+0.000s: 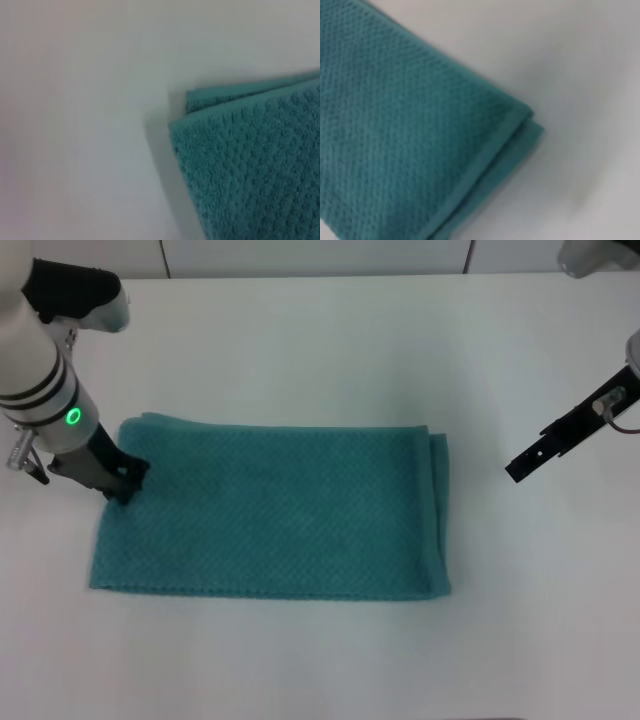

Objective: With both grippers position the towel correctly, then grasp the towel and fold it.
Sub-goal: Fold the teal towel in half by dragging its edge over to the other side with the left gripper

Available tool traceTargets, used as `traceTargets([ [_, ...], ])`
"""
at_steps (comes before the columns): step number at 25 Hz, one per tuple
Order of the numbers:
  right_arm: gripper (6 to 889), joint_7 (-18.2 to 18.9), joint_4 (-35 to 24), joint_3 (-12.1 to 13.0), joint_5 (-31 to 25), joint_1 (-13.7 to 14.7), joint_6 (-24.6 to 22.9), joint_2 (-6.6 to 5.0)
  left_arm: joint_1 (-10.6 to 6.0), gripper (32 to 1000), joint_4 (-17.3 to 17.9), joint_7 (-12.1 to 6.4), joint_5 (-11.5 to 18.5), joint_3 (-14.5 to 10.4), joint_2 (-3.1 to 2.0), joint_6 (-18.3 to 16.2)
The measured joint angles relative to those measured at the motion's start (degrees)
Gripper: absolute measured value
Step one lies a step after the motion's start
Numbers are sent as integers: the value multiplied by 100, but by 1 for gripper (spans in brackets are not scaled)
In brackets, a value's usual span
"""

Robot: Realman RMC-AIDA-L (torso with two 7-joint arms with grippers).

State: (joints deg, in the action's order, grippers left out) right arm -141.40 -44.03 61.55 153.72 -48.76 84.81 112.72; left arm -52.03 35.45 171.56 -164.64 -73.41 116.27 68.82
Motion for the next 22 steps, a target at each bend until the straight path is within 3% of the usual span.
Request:
traceTargets([
  [5, 854, 70, 0, -157, 0, 13, 0, -17, 18, 81, 10, -5, -3, -40, -101, 12],
  [15, 853, 76, 0, -170, 0, 16, 4, -23, 188, 80, 236, -9, -7, -14, -283, 147],
  [22, 853, 78, 0, -170, 0, 23, 8, -23, 235, 80, 290, -5, -7, 11, -301, 203],
])
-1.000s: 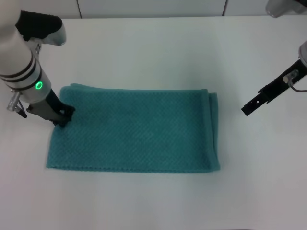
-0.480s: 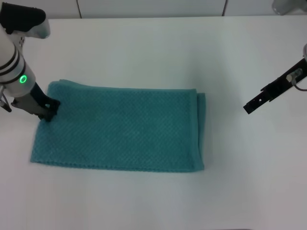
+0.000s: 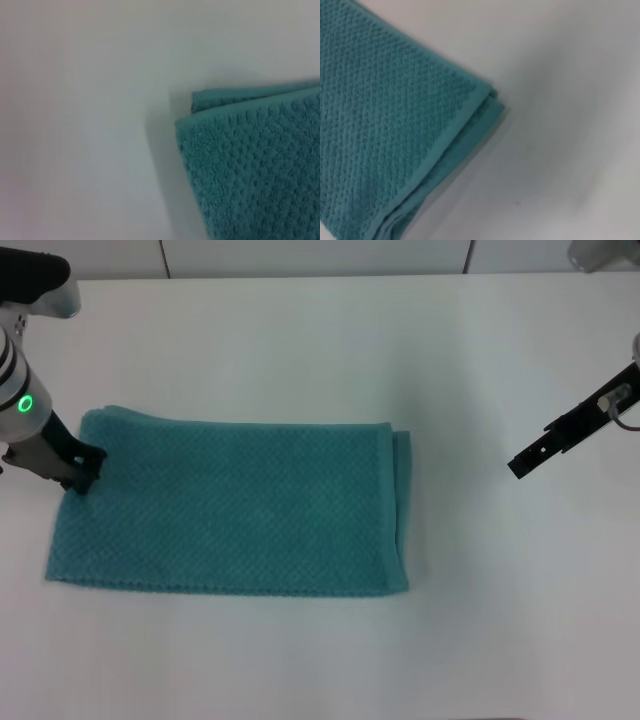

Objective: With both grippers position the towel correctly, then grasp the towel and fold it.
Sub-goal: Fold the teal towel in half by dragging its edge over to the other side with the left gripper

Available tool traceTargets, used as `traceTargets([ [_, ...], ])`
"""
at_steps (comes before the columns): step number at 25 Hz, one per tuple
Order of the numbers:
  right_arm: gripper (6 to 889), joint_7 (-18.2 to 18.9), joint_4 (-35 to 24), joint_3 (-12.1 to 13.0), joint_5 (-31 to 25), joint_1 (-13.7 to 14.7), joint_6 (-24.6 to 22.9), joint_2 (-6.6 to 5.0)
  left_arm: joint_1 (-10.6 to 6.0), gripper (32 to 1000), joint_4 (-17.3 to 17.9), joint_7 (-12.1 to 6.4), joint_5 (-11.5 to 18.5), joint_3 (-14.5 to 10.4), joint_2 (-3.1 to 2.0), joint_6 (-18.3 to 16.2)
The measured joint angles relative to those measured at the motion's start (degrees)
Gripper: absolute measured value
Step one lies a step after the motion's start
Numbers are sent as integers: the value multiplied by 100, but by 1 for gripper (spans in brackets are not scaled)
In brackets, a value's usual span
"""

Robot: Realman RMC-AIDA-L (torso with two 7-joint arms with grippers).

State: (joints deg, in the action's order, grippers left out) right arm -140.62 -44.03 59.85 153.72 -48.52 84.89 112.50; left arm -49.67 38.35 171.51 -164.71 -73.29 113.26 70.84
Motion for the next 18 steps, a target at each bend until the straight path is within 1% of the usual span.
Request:
traceTargets([
  [2, 853, 1, 0, 0, 0, 1, 1, 0, 10, 80, 0, 1, 0, 0, -9, 0],
  [5, 853, 6, 0, 0, 0, 1, 1, 0, 34, 80, 0, 2, 0, 2, -43, 0],
  [8, 853, 7, 0, 0, 0, 1, 1, 0, 51, 80, 0, 3, 0, 7, -60, 0],
  [11, 853, 8, 0, 0, 0, 1, 1, 0, 49, 80, 0, 4, 0, 4, -54, 0],
  [18, 854, 9, 0, 0, 0, 1, 1, 0, 7, 80, 8, 1, 0, -25, -6, 4],
])
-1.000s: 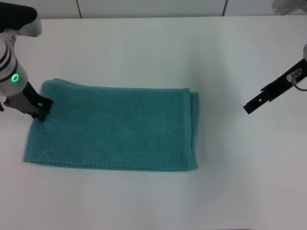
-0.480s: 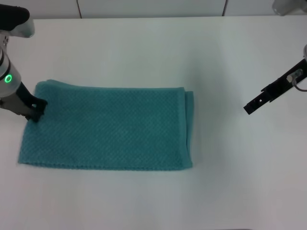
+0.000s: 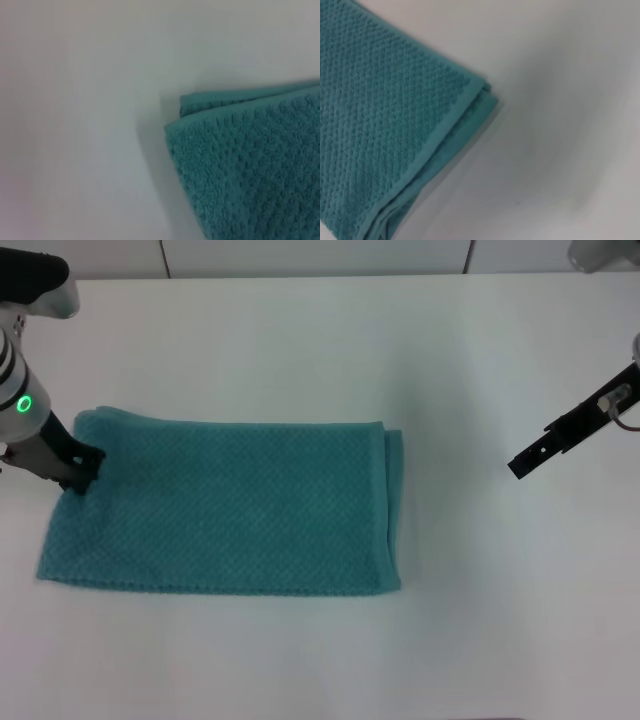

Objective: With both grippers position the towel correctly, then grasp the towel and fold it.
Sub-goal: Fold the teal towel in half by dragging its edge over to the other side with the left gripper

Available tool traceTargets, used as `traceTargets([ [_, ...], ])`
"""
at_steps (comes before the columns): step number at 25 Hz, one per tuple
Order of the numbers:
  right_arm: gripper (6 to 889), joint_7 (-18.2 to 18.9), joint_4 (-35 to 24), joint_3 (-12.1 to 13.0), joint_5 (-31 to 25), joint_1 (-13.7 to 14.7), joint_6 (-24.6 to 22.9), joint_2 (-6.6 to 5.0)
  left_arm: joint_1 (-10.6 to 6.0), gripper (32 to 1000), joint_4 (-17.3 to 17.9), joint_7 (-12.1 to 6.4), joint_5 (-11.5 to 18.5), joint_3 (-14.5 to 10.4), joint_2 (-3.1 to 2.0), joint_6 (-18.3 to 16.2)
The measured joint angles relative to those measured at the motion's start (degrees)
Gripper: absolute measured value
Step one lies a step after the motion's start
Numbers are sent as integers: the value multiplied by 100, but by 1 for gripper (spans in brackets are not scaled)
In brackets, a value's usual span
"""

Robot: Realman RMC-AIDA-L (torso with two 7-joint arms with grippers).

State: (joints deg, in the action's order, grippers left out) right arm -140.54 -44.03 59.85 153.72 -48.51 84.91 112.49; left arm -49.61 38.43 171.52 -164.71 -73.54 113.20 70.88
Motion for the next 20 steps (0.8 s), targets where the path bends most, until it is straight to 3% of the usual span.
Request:
traceTargets([
  [4, 854, 1, 0, 0, -5, 0, -2, 0, -49, 79, 81, 0, 0, 28, 19, 141],
  [5, 854, 1, 0, 0, -6, 0, -3, 0, -58, 79, 159, 0, 0, 84, 44, 222],
  [7, 854, 12, 0, 0, -8, 14, -8, 0, -79, 79, 390, 0, 1, 252, 126, 431],
  [11, 854, 95, 10, -96, -9, 45, -65, -1, -123, 79, 1156, -12, 100, 428, 387, 869],
  [12, 854, 156, 25, -175, -8, 49, -80, -3, -136, 79, 1358, -14, 235, 396, 432, 948],
  [15, 854, 197, 35, -228, -9, 43, -81, -5, -142, 79, 1740, -8, 984, 104, 464, 1056],
  [17, 854, 204, 40, -234, -9, 29, -81, -8, -107, 79, 1944, -1, 1646, -239, 485, 969],
  [18, 854, 204, 41, -234, -9, 23, -81, -10, -101, 79, 1965, 1, 1774, -319, 489, 928],
  [20, 854, 202, 36, -236, -9, 15, -81, -13, -88, 79, 1993, 2, 2307, -631, 499, 712],
])
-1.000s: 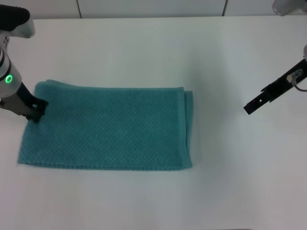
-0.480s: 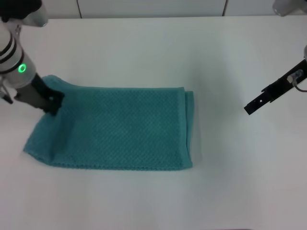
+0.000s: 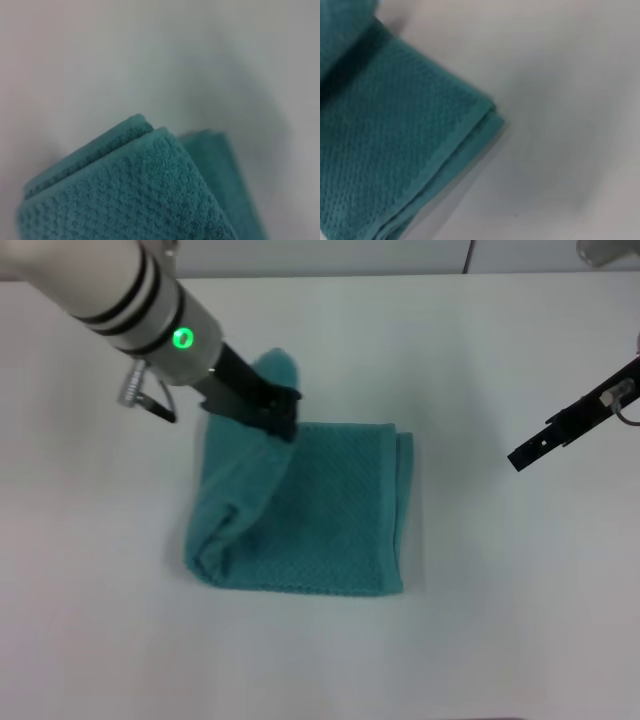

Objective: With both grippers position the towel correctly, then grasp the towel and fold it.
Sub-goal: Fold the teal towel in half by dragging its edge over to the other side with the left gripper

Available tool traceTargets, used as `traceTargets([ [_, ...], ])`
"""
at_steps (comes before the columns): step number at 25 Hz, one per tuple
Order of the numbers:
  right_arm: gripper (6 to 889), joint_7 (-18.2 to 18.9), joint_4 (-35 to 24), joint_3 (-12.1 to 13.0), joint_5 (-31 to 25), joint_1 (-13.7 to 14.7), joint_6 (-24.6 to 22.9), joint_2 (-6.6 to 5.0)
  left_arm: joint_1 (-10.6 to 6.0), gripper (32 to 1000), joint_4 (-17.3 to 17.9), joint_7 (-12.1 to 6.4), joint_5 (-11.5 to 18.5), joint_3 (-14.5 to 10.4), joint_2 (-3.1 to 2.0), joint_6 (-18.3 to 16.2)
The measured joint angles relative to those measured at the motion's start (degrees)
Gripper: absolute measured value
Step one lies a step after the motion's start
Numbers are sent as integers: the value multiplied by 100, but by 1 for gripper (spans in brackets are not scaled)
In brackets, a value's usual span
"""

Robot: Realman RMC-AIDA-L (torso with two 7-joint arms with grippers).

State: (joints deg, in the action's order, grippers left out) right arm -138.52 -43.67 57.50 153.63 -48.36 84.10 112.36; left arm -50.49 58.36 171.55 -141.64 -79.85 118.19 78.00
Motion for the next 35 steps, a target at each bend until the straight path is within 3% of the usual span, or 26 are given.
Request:
traceTargets([
  [4, 854, -1, -14, -2, 0, -12, -7, -7, -18, 85, -63, -11, 888, -566, -12, -535],
  [7, 854, 0, -9, 3, 0, -23, -11, -12, -21, 91, -113, -44, 1327, -781, -29, -900],
  [11, 853, 1, -9, 1, 0, -69, -14, -14, -15, 98, -439, -181, 1693, -812, -22, -1324],
  [16, 853, 1, 6, -2, 1, -82, -16, -13, -203, 108, -1391, -667, 2570, -788, -39, -1671],
  [20, 853, 1, 14, -2, 5, -84, -16, -13, -265, 115, -1590, -821, 2915, -749, -58, -1717],
  [22, 853, 1, 16, -1, 9, -85, -17, -13, -253, 119, -1592, -1071, 3173, -749, -60, -1721],
  [24, 853, 1, 16, 12, 12, -86, -17, -13, -230, 123, -1597, -1225, 3357, -749, -60, -1732],
  [26, 853, 1, 16, 19, 12, -91, -17, -13, -212, 127, -1604, -1266, 3440, -749, -61, -1740],
  [30, 853, 1, 17, 4, 15, -95, -17, -12, -211, 373, -1611, -1232, 3455, -751, -84, -1715],
  [35, 853, 1, 17, -1, 25, -93, -15, -13, -217, 577, -1612, -1197, 3385, -750, -112, -1614],
])
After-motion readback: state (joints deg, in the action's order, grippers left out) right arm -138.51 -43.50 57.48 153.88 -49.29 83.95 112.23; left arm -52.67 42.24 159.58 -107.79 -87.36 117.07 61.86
